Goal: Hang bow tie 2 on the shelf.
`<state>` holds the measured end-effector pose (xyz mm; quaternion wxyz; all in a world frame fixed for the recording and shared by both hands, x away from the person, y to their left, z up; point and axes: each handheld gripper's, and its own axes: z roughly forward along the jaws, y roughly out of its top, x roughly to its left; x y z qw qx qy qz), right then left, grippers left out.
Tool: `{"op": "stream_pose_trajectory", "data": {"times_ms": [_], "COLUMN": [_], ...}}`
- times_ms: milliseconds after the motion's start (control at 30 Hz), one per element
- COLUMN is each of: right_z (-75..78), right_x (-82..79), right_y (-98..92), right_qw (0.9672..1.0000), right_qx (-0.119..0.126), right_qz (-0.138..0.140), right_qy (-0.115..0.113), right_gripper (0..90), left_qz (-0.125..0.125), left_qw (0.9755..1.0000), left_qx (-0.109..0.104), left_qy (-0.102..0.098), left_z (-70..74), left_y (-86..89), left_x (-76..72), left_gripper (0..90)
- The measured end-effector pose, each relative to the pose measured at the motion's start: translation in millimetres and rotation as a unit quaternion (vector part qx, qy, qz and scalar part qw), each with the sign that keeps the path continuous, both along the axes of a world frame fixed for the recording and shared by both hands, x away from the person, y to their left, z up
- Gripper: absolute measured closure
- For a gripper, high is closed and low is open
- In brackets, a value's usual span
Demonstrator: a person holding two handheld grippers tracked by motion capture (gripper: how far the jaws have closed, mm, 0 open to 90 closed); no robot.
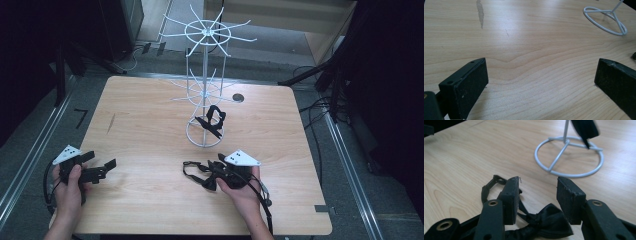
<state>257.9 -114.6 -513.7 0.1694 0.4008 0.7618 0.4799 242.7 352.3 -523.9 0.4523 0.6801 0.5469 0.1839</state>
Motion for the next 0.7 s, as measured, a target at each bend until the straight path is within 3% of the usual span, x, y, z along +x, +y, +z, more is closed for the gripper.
{"op": "stream_pose_trajectory", "data": {"times_ms": [200,700], "right_z": [-9.8,-21.1], "right_x": [0.4,1.9], "right_y": [9.8,15.8], "right_qw": [0.9994,0.9977], "right_qx": [-0.017,-0.040], "right_qz": [0.023,0.035], "right_qy": [0.020,0.042], "right_gripper": [53.0,59.5], "left_qz": [-0.001,-0.001], "left_qw": [1.0000,1.0000], "left_qx": [0.000,0.000], "left_qy": [0.000,0.000], "left_z": [0.0,0.0], "left_y": [0.0,0.1], "left_x": [0.0,0.0], "left_gripper": [0.0,0.0]}}
